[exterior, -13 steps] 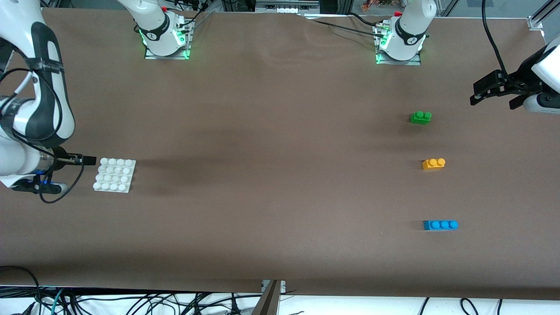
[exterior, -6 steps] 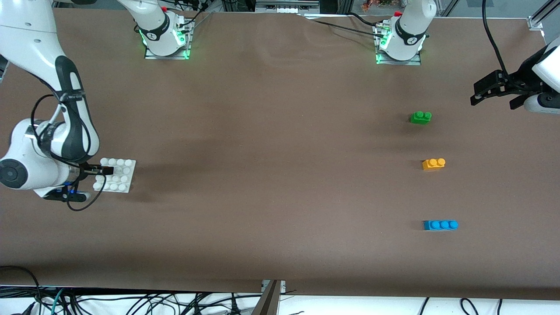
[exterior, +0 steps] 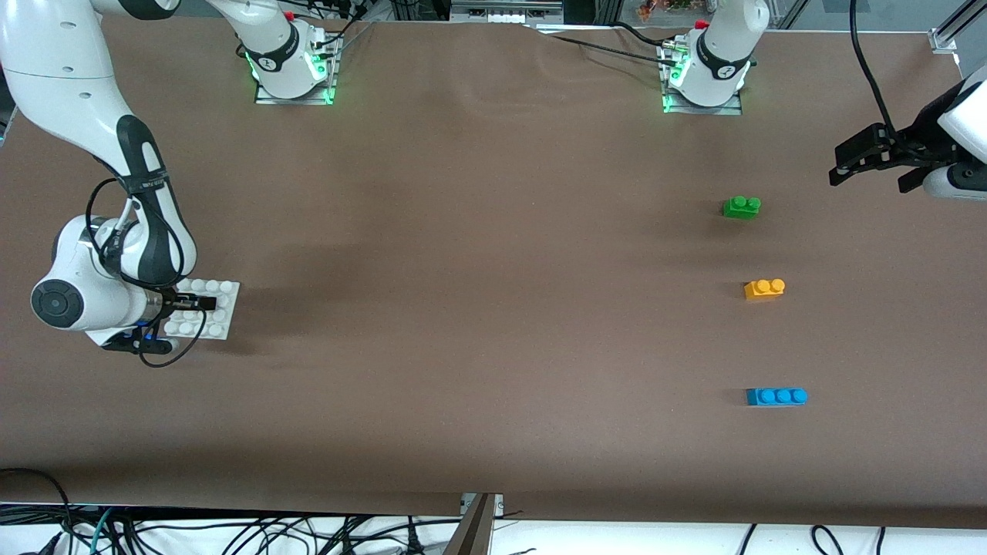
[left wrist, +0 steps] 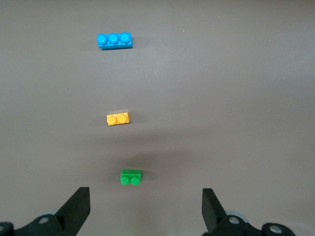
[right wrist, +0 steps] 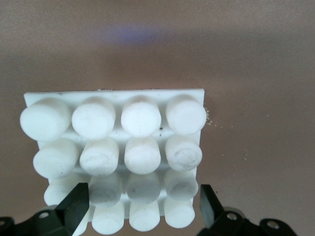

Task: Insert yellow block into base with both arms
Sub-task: 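Slide the white base plate with the right gripper toward the table middle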

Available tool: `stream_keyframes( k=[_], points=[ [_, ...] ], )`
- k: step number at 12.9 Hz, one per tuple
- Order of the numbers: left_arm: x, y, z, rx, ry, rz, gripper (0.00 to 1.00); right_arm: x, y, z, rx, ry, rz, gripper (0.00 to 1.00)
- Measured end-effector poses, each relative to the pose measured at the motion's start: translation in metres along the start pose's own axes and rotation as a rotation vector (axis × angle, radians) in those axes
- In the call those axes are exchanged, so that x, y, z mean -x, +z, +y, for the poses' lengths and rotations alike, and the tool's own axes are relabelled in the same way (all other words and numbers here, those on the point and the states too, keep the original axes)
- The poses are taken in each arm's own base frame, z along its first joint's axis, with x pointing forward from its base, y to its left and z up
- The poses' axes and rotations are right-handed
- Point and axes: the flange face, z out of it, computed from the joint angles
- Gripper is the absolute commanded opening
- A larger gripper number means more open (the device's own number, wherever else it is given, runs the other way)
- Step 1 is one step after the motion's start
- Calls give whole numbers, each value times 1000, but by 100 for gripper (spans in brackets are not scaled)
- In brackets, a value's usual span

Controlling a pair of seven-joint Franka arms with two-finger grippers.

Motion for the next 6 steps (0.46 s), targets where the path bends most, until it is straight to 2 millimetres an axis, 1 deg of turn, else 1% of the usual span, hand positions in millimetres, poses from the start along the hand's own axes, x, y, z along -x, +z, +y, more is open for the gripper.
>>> stream_keyframes(
  k=[6],
  points=[
    [0, 0, 0, 0, 0, 0, 100, -3, 8, -2, -21, 12, 35, 100]
  ],
)
